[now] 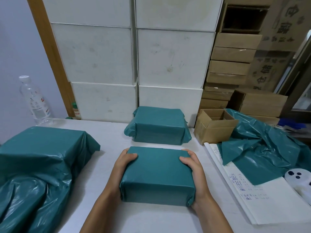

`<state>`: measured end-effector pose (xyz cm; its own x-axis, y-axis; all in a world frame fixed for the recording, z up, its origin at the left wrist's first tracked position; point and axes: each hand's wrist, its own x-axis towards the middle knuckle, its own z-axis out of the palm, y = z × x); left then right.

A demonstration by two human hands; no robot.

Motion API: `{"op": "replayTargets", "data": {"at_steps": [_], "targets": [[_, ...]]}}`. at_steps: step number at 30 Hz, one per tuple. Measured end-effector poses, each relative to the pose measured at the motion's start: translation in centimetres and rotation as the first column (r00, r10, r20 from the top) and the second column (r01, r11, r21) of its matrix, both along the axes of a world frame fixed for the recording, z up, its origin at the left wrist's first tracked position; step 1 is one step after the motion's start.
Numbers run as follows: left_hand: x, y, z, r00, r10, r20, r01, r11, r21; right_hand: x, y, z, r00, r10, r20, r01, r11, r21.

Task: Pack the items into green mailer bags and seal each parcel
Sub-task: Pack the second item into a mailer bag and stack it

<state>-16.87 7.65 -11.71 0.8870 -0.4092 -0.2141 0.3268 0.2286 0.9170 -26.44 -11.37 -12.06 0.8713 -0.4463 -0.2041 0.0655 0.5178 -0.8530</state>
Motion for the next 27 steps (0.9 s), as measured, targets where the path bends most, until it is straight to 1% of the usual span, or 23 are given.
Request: {"op": "replayTargets", "data": {"at_steps": [4,7,10,12,15,19,24,27], "targets": [[-0.3,-0.2,0.7,1.000,-0.005,-0.019,0.004,0.999,-0.042,0.0,0.0,0.3,1.000,0.014,0.024,-0.015,0.999,0.046],[0.3,-0.8,3.1,1.000,-0.020,0.013,0.021,0.998,-0.052,1.1,-0.6,2.0,0.998,0.009,0.067,-0.012,0.999,0.046],[3.2,-2.2,6.3,0.998,0.009,0.057,-0.005,0.998,-0.060,4.1,-2.4,5.6,0.991,0.008,0.137,-0.010,1.000,0.013],[5.8,-3.7,8.5,0.997,0.034,0.068,-0.032,0.999,-0.037,6.6,-3.8,8.0,0.986,0.010,0.165,-0.008,1.000,-0.013],[9.6,-6.1,10.6,0.999,0.020,0.036,-0.020,1.000,0.013,10.3,-6.0,10.2,0.981,0.004,0.196,0.004,0.999,-0.042],[13.9,-8.7,10.5,0.999,0.008,-0.044,-0.006,0.999,0.049,14.6,-8.4,10.6,0.988,-0.021,0.156,0.037,0.994,-0.101],[18.8,-10.8,9.3,1.000,0.026,-0.009,-0.025,0.999,0.031,19.0,-10.4,10.0,0.992,-0.042,0.116,0.056,0.991,-0.118],[20.9,-11.3,8.3,1.000,0.026,0.014,-0.026,1.000,-0.006,20.5,-11.1,10.1,0.995,-0.010,0.096,0.022,0.991,-0.130]]}}
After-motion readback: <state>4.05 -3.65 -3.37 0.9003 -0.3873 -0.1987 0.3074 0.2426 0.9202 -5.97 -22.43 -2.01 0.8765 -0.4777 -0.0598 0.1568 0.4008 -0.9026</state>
